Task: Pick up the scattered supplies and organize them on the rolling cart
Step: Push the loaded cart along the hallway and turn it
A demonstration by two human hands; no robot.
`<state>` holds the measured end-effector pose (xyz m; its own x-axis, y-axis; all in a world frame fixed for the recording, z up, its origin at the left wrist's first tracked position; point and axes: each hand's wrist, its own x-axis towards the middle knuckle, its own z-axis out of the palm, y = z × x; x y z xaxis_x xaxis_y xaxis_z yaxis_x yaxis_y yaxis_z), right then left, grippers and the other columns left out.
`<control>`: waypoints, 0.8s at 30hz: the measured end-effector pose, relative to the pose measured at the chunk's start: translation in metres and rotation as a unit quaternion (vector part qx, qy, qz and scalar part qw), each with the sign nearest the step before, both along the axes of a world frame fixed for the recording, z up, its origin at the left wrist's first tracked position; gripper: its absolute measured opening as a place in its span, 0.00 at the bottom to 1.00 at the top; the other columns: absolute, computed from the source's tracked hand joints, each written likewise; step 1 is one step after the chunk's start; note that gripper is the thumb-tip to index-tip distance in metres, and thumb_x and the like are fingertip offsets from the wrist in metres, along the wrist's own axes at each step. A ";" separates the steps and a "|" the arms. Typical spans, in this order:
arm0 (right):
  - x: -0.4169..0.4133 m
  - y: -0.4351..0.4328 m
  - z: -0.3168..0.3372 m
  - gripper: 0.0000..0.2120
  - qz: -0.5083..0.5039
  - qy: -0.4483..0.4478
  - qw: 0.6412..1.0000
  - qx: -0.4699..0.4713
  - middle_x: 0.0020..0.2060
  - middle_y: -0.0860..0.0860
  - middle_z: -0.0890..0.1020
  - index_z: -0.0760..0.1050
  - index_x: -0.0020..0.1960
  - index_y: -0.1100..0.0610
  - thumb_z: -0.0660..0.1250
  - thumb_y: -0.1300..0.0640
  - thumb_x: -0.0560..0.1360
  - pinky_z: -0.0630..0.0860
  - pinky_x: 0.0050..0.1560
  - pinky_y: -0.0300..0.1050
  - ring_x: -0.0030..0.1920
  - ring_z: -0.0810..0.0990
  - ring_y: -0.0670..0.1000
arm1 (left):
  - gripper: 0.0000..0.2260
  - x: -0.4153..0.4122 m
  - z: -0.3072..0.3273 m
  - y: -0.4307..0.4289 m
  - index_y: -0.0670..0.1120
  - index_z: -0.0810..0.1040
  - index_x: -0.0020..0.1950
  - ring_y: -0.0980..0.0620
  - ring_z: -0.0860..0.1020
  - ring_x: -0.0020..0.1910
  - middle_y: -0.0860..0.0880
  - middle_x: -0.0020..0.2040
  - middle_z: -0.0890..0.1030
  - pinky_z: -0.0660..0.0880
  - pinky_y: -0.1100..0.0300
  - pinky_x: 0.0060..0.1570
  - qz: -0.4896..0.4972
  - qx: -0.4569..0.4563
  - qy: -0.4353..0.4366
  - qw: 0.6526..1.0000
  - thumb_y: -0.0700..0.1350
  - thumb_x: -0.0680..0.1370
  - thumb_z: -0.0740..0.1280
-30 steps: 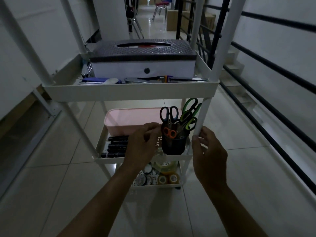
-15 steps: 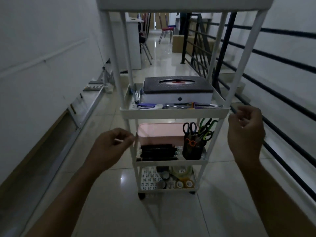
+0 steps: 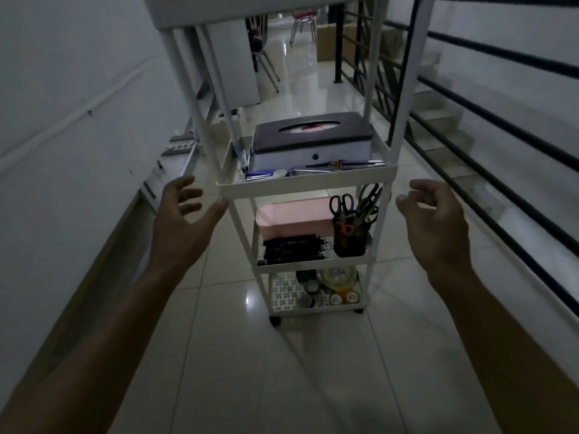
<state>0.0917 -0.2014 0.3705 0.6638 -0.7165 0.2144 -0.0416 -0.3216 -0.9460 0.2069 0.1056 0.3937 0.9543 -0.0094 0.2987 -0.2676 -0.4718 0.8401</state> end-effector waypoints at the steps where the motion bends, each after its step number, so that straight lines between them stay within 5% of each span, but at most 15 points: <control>1: -0.001 -0.008 0.002 0.16 0.010 0.002 1.000 -0.009 0.54 0.46 0.78 0.73 0.61 0.48 0.67 0.49 0.75 0.69 0.44 0.35 0.54 0.76 0.48 | 0.31 0.002 0.003 -0.005 0.56 0.63 0.71 0.50 0.75 0.61 0.50 0.65 0.73 0.78 0.44 0.56 0.004 -0.001 0.001 1.000 0.56 0.72 0.73; 6: 0.010 -0.046 0.023 0.17 0.037 -0.007 0.999 -0.017 0.56 0.46 0.77 0.72 0.63 0.47 0.68 0.49 0.75 0.73 0.52 0.44 0.56 0.77 0.50 | 0.34 0.005 0.012 -0.044 0.54 0.61 0.74 0.50 0.73 0.62 0.46 0.69 0.71 0.76 0.52 0.54 0.034 -0.029 -0.001 0.999 0.54 0.72 0.73; 13: 0.009 -0.048 0.091 0.20 0.072 0.059 0.995 -0.025 0.60 0.49 0.76 0.69 0.66 0.50 0.68 0.52 0.76 0.71 0.46 0.39 0.55 0.76 0.52 | 0.35 -0.020 0.053 -0.066 0.52 0.62 0.73 0.49 0.73 0.62 0.48 0.68 0.71 0.75 0.53 0.53 0.095 -0.019 0.092 0.991 0.55 0.71 0.74; 20: 0.010 -0.037 0.233 0.21 0.072 0.148 0.986 0.031 0.61 0.49 0.75 0.68 0.67 0.48 0.68 0.51 0.75 0.70 0.49 0.45 0.56 0.75 0.52 | 0.34 -0.026 0.208 -0.042 0.51 0.63 0.73 0.50 0.74 0.62 0.51 0.65 0.72 0.76 0.45 0.58 0.125 -0.018 0.167 0.978 0.53 0.71 0.75; 24: 0.012 -0.031 0.314 0.21 0.089 0.176 0.979 0.039 0.63 0.50 0.74 0.68 0.67 0.48 0.67 0.52 0.76 0.71 0.52 0.47 0.60 0.74 0.53 | 0.31 -0.025 0.295 -0.045 0.50 0.66 0.72 0.51 0.74 0.61 0.50 0.66 0.73 0.75 0.50 0.56 0.098 0.011 0.173 0.980 0.53 0.73 0.74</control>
